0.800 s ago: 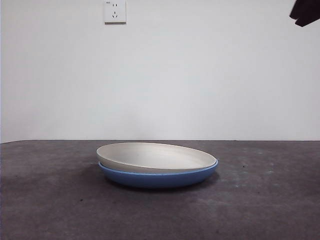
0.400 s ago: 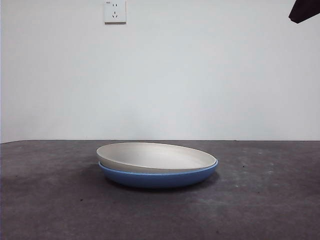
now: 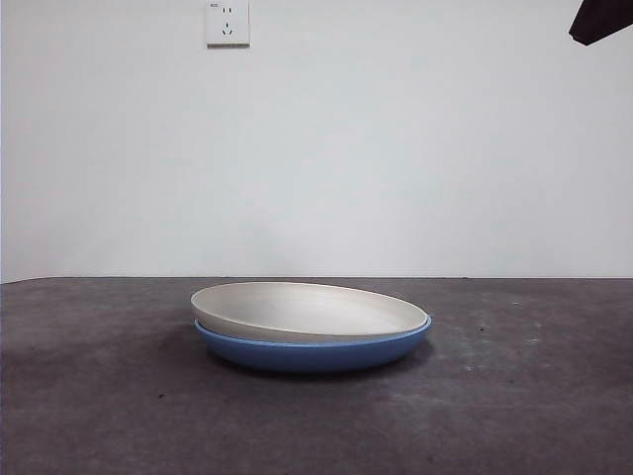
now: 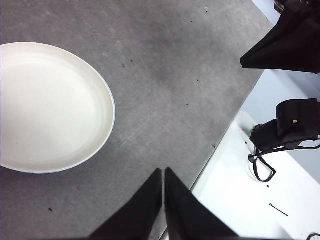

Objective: Pick up the white plate, put it on the blue plate, put it on desk

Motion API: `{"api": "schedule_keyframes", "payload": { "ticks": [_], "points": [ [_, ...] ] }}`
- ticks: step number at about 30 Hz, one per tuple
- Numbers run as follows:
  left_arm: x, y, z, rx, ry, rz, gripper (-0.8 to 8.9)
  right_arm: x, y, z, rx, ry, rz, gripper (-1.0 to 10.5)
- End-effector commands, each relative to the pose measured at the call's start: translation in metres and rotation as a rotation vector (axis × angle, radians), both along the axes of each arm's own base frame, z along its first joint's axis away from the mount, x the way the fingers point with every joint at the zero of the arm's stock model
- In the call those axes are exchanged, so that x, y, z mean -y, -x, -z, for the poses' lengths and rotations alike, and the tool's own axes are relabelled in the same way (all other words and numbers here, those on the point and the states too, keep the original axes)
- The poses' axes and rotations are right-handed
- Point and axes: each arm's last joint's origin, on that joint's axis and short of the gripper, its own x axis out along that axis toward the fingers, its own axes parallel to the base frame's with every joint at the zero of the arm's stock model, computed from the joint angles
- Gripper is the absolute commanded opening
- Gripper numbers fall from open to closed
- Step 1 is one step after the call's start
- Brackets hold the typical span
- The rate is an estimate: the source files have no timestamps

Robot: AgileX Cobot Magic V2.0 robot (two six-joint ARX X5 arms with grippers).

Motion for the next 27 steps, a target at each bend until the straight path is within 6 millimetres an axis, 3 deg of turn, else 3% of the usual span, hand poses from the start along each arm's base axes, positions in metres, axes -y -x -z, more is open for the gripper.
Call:
{"api": "schedule_keyframes", "payload": {
  "ticks": [1,7,14,18,22,27],
  "points": [
    [0.002,-0.001,-0.002,0.026,0.005,0.020,0.08,-0.001,-0.001,-0.005,0.027,-0.005,-0.014,0.1],
    [-0.008,0.005,-0.011,0.094,0.023,-0.004,0.08,-0.001,-0.001,-0.005,0.027,-0.005,-0.014,0.1],
    [-0.056,0.017,-0.057,0.524,0.136,-0.244,0.08,-0.001,-0.001,-0.005,0.028,-0.006,-0.014,0.1],
    [-0.082,0.036,-0.070,0.759,0.138,-0.370,0.08,-0.001,-0.001,-0.005,0.028,-0.006,-0.014,0.1],
    [-0.099,0.053,-0.058,0.961,0.098,-0.561,0.07,-0.001,-0.001,-0.005,0.028,-0.006,-0.014,0.1],
    [-0.108,0.065,-0.013,1.078,0.053,-0.753,0.08,-0.001,-0.001,-0.005,0.028,-0.006,-0.014,0.1]
  ]
}}
